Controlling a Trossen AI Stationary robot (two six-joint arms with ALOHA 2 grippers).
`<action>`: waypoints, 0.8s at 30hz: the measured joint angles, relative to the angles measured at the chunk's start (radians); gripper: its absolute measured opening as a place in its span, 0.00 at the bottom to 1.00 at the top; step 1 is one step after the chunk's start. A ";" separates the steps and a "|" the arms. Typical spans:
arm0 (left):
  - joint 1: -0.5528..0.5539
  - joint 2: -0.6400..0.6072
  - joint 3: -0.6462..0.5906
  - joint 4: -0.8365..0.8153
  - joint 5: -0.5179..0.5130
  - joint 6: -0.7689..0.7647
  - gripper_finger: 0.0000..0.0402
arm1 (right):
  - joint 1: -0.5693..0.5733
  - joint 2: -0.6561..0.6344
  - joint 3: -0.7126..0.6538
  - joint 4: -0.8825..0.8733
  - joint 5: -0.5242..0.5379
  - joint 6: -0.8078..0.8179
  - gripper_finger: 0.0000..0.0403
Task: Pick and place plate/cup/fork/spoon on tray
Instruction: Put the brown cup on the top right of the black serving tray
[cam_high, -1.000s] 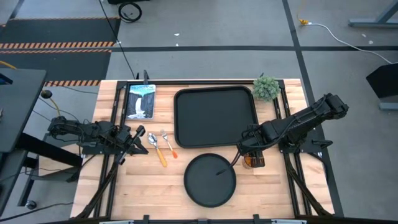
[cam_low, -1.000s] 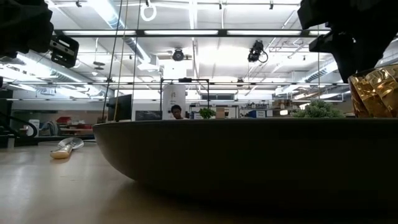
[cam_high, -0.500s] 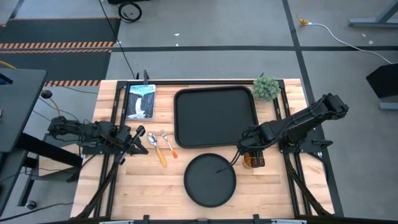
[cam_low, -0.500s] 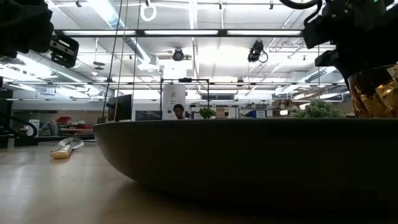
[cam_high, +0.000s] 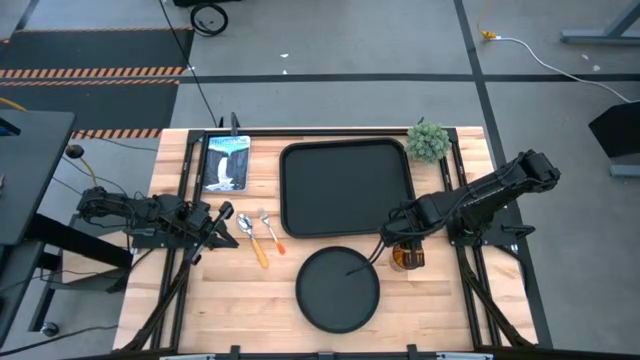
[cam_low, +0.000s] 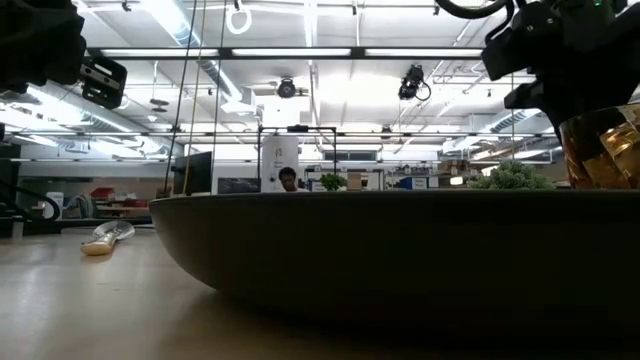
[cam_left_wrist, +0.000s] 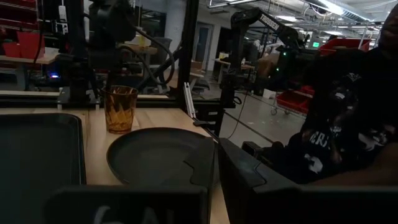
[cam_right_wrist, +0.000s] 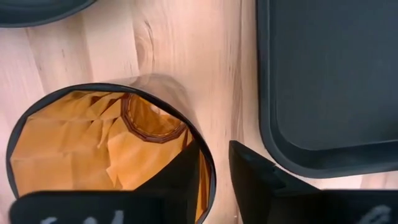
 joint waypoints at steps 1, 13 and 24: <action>0.000 0.000 0.000 0.000 0.000 0.000 0.07 | -0.002 0.000 0.000 0.000 -0.002 0.000 0.21; 0.000 0.000 0.000 0.000 0.000 0.000 0.07 | -0.039 -0.001 0.002 0.002 -0.054 -0.008 0.03; 0.000 0.000 0.000 0.000 0.000 0.000 0.07 | -0.113 -0.002 0.149 -0.144 -0.071 -0.078 0.03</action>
